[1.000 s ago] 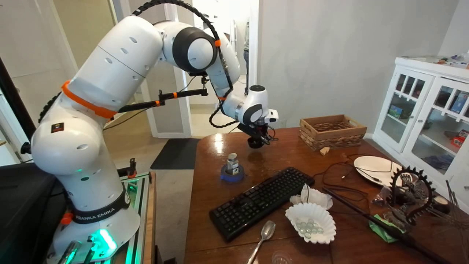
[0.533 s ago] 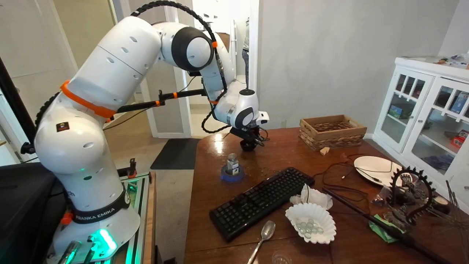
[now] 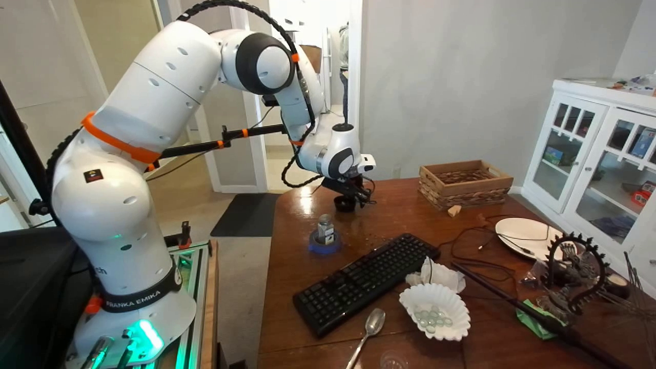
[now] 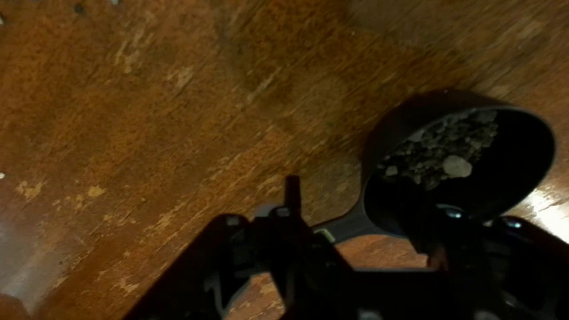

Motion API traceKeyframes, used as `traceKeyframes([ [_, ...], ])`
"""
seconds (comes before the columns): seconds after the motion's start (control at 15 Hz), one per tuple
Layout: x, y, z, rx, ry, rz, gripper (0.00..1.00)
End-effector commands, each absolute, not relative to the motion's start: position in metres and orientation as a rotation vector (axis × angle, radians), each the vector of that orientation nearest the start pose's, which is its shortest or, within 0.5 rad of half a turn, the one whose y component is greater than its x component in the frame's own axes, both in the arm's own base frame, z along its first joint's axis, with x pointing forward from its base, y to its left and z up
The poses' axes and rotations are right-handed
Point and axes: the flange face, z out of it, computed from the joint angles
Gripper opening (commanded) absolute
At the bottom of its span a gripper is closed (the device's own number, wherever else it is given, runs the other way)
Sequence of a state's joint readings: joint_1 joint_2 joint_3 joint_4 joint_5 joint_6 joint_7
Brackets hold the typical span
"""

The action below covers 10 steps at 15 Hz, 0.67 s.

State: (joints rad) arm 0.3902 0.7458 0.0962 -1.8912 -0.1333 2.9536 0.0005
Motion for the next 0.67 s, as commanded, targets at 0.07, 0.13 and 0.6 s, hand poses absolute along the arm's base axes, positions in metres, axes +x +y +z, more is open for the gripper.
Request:
traceKeyframes([
  [0.07,0.575,0.263,0.186,-2.932,-0.544,-0.458,0.95],
  [0.13,0.577,0.248,0.197,-2.938,-0.465,-0.463,1.0],
  [0.6,0.569,0.081,0.233,-3.096,0.08,-0.534,1.0],
])
